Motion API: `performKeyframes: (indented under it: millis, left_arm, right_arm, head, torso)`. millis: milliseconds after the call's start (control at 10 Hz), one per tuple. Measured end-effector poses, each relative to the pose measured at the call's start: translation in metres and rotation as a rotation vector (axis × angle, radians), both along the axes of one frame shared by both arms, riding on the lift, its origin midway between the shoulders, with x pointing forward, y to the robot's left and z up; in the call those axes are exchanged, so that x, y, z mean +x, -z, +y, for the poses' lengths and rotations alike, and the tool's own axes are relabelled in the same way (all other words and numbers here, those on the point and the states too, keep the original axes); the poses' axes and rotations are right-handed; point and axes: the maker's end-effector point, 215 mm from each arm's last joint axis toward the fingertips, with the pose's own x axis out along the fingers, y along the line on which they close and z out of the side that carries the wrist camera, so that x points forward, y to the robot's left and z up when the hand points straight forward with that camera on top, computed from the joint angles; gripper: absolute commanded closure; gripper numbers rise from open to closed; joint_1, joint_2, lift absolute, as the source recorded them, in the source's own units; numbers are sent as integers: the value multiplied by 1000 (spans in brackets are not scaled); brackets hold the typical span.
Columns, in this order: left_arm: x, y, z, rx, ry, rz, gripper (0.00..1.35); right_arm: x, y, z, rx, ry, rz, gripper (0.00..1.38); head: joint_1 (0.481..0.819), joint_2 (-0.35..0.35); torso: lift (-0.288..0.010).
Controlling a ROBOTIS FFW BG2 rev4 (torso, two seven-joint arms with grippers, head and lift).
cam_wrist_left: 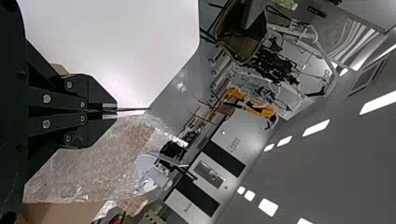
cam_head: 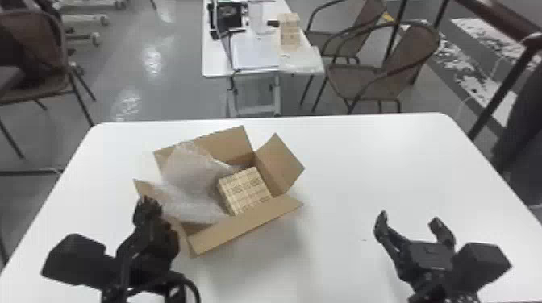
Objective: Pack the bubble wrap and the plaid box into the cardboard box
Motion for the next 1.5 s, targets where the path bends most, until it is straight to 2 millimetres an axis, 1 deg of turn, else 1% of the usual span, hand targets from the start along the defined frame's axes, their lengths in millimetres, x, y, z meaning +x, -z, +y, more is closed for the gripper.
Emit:
performKeyframes:
  millis: [200,400,600,800,1000,1100,1300,1400,1500]
  left_arm:
    - [3,4,10,-24,-42,-3,1219]
    - [6,9,30,-51,-113,-11,1219]
    - [0,26,53,-105,-220,-4,1219]
    - [-17,40,81,-129,-354,-5,1219]
    - [-38,40,113,-109,-477,-24,1219]
    - [-46,38,125,-98,-522,-39,1219]
    - [-63,34,137,-95,-612,-67,1219]
    - [-69,33,136,-105,-645,-90,1219]
    - [-73,34,133,-125,-671,-110,1191]
  right_arm:
    - [1,1,0,5,1,2,159]
    - [1,2,1,8,1,4,159]
    - [1,2,1,12,0,4,159]
    - [1,2,2,15,-1,7,159]
    - [1,2,3,17,-3,11,159]
    - [1,3,3,17,-4,13,159]
    - [2,3,4,18,-6,16,159]
    - [2,3,5,18,-7,18,159]
    - [2,4,5,17,-7,21,159]
  head:
    - [695,31]
    - [695,55]
    - [695,89]
    - [695,118]
    - [695,170]
    - [695,182]
    - [695,209]
    - [695,212]
    - [695,211]
  torso:
    - [-99]
    - [-99]
    - [-99]
    - [-99]
    - [-99]
    - [-99]
    - [-99]
    - [-99]
    - [-99]
